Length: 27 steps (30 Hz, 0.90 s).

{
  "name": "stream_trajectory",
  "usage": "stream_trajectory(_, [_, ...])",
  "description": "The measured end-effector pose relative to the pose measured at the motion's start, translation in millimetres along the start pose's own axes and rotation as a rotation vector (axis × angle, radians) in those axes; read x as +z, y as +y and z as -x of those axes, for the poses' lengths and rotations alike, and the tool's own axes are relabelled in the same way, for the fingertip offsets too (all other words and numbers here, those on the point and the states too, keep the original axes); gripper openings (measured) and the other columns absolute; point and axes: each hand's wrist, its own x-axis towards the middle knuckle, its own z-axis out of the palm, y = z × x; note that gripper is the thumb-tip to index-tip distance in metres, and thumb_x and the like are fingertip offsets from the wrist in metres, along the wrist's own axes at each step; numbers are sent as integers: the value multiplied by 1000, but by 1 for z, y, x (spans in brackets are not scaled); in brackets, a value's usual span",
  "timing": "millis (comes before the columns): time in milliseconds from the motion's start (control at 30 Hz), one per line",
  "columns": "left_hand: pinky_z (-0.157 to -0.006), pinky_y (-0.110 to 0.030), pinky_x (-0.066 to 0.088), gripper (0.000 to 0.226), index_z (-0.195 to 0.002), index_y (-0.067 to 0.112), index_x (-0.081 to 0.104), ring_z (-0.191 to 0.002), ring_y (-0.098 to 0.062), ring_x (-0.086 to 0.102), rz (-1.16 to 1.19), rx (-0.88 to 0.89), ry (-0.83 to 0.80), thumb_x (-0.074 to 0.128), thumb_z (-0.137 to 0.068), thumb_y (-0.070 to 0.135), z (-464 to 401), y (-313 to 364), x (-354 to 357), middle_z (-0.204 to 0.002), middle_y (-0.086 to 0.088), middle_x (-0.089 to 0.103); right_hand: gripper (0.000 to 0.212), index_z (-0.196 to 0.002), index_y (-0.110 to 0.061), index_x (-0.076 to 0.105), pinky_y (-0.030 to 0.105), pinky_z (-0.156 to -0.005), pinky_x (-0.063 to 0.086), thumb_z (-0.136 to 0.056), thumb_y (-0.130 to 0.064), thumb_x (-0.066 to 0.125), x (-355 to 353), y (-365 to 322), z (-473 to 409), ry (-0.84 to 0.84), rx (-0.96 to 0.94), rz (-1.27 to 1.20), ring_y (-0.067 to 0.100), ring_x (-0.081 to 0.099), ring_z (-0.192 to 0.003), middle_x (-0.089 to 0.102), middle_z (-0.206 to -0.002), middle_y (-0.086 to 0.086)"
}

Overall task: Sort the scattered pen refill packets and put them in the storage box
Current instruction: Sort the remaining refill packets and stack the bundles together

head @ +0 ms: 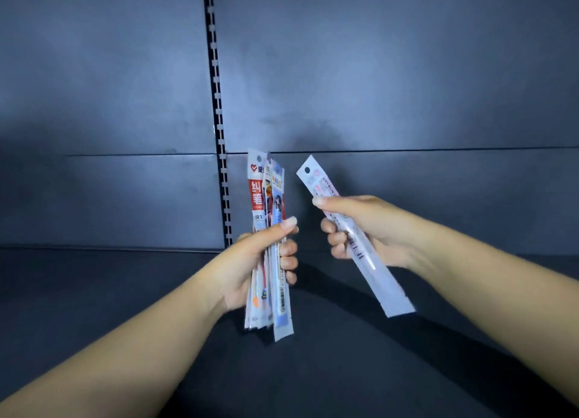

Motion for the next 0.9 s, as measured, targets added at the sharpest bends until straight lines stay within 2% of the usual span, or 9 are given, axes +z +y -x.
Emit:
stream_trajectory(133, [-48,-23,46,18,-61,17,51,-42,-8,46,-58,-17,-41,66,-67,25,1,-5,5,-49,4,46,32,-64,-17,41,19,-40,29,-83,-37,59,15,7,10,80,-43,-128,12,34,-45,36,-54,1])
stream_trajectory(200, [-52,-24,50,18,-58,16,55,-45,-9,52,-75,-35,-83,70,-65,23,2,-4,6,-51,3,51,23,-67,-15,45,20,-40,38,-88,-19,54,19,11,16,148,-105,-213,12,43,-44,44,-53,1])
stream_trajectory(267, [-58,-27,56,19,-74,10,63,-56,-13,63,-76,-64,-118,73,-63,22,3,-2,7,-63,-2,64,13,-80,-11,51,22,-47,50,-87,0,52,21,16,22,227,-180,-284,12,56,-44,57,-56,2])
stream_trajectory(367, [-66,-33,59,37,-89,9,73,-77,-19,71,-79,-79,-208,80,-56,24,7,-1,10,-85,-9,74,24,-101,-12,54,27,-59,55,-81,0,60,22,19,29,246,-231,-310,11,64,-53,68,-67,2])
stream_trajectory(500, [-66,-33,58,62,-86,9,75,-82,-22,72,-87,-121,-345,92,-30,30,12,1,15,-88,-11,75,5,-79,-17,68,18,-44,39,-80,-14,64,27,26,34,240,-238,-118,7,53,-43,68,-56,-5])
stream_trajectory(567, [-64,-32,58,62,-83,6,75,-81,-23,72,-82,-137,-373,92,-28,27,12,0,18,-87,-11,75,5,-80,-15,69,16,-39,30,-80,-16,64,29,29,35,213,-232,-128,6,45,-37,64,-52,-4])
stream_trajectory(700, [-58,-30,56,47,-64,8,71,-55,-16,66,-70,-121,-376,92,-26,25,11,-1,20,-63,-3,68,9,-89,-12,63,18,-46,43,-82,-17,60,27,29,37,119,-228,-130,6,53,-42,64,-55,-5])
stream_trajectory(833, [-63,-30,54,38,-80,13,65,-56,-12,58,-73,-168,-621,85,-48,19,9,-3,21,-64,0,59,30,-91,-13,59,19,-51,48,-67,-30,63,24,26,41,-48,-227,-161,8,61,-54,68,-66,-4])
stream_trajectory(900, [-66,-30,55,39,-83,11,64,-59,-12,59,-168,-224,-733,81,-49,16,13,-3,24,-65,0,60,46,-91,-16,66,25,-63,57,-52,-37,75,25,23,47,-189,-222,-113,11,69,-72,72,-79,-2])
